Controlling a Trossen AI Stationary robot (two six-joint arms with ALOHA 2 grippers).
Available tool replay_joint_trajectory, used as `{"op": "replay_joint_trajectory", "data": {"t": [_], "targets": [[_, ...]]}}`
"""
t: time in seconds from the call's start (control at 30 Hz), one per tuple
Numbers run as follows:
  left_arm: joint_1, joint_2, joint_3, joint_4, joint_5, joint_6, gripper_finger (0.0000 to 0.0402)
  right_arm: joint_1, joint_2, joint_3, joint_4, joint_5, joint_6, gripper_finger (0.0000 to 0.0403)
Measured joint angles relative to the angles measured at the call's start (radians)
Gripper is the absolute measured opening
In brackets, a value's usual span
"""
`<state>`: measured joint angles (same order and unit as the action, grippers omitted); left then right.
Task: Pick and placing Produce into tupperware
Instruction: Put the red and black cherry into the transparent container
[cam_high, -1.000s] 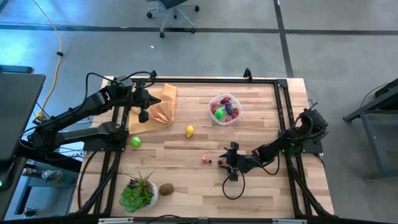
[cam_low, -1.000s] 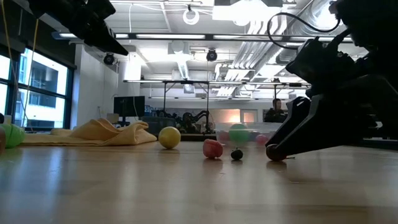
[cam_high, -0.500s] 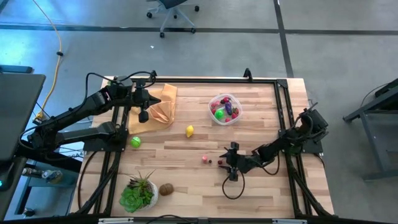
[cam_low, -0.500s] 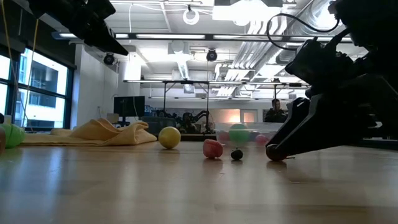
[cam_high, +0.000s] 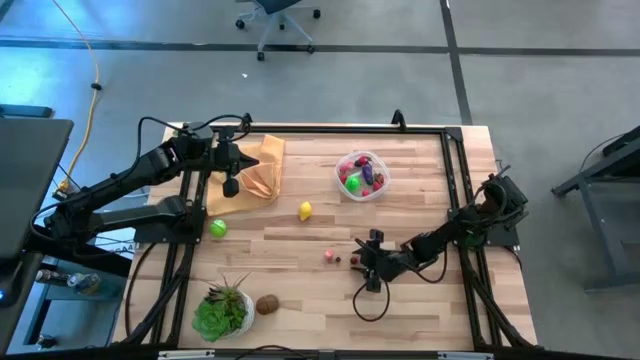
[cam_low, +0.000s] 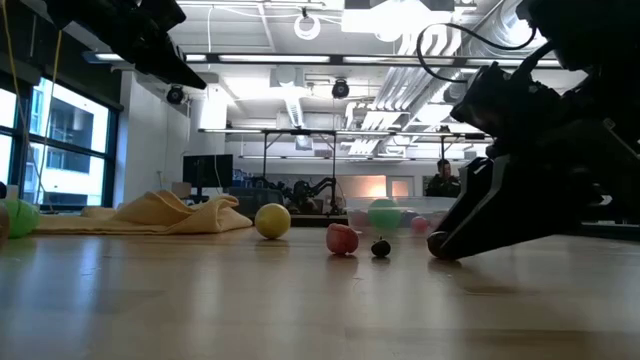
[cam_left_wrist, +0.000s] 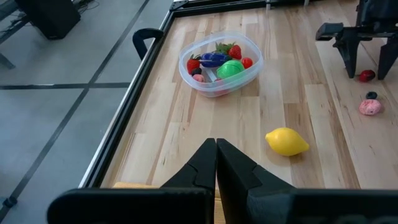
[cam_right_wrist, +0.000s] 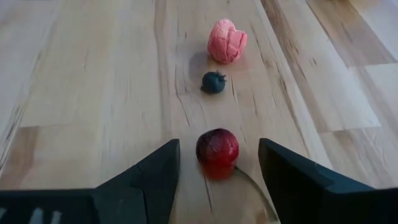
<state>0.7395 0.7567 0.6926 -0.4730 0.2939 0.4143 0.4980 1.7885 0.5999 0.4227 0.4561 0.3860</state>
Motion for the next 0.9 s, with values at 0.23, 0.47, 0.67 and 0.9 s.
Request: {"op": "replay_joint_trajectory", "data": {"t": [0.23,0.47,0.67,0.9], "targets": [[0.000,0.000,0.000,0.000,0.000,0.000,0.0003,0.000,0.000,0.000,0.000,-0.002,0.007,0.0189],[0.000,0.000,0.000,0.000,0.000,0.000,0.0003,0.000,0.000,0.000,0.000,-0.012,0.007,0.0164],[0.000,0.000,0.000,0.000,0.000,0.000,0.0003,0.000,0.000,0.000,0.005,-0.023,0.007,0.0138],[0.000,0.000,0.000,0.000,0.000,0.000,0.0003,0.000,0.000,0.000,0.007,-0.027,0.007,0.0119]]}}
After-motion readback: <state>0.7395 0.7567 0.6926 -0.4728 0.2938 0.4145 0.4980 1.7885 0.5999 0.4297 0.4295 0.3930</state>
